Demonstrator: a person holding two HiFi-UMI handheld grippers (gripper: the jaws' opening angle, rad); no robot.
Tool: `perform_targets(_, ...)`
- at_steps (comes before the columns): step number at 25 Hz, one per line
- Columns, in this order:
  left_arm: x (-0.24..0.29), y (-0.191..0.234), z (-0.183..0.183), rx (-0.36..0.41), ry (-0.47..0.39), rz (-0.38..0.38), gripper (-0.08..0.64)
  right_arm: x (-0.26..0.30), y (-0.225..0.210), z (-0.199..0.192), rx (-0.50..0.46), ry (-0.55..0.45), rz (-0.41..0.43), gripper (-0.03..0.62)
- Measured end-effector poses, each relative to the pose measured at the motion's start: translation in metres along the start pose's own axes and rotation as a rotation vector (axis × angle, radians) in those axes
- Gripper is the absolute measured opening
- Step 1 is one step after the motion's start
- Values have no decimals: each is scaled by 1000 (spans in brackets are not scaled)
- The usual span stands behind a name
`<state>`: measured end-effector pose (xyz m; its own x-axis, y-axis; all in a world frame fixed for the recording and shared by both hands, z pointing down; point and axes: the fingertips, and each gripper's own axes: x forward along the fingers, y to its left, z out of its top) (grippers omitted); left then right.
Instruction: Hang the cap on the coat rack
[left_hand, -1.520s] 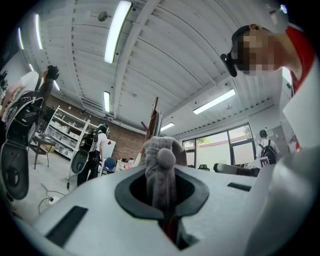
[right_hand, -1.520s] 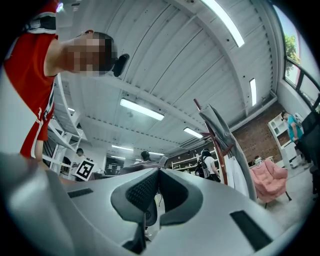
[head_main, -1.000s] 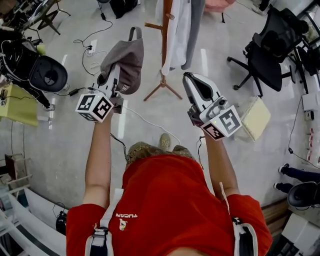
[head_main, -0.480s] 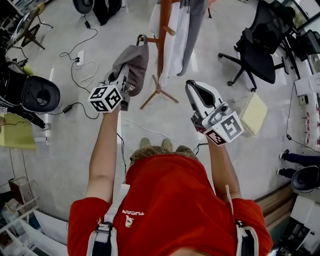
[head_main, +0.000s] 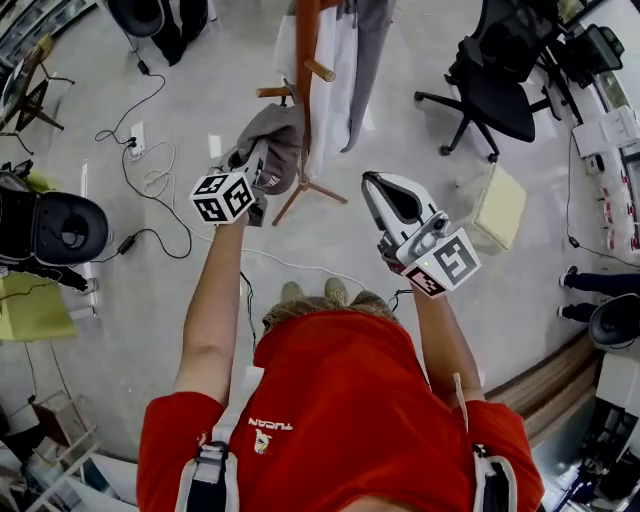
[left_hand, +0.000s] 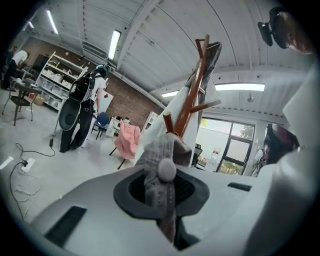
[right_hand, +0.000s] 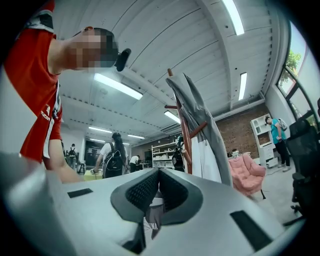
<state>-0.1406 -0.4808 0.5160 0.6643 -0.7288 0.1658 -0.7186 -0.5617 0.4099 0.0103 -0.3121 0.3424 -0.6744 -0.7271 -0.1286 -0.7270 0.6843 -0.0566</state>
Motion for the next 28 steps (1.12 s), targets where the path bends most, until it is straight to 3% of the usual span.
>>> perform_targets(2, 7, 2, -7, 2, 18, -14, 55, 0, -3, -3, 1, 6, -13, 23)
perform_targets(8, 11, 12, -25, 42, 75, -36, 312, 3, 0, -11, 9, 26, -28, 23)
perform_targets(11, 5, 11, -22, 66, 56, -31, 353, 3, -1, -13, 18, 31, -27, 23)
perform_targets(15, -18, -9, -3, 95, -5, -59, 353, 8, -1, -12, 26, 21, -20, 23)
perform_targets(21, -70, -90, 58, 161, -159, -185, 337, 27, 3, 6, 19, -37, 10, 23)
perform_targets(24, -96, -129, 84, 203, -228, -217, 255, 30, 8, 20, 12, -81, 33, 23)
perform_targets(28, -125, -173, 118, 241, -334, -232, 79, 27, 18, 42, -4, -138, 72, 23)
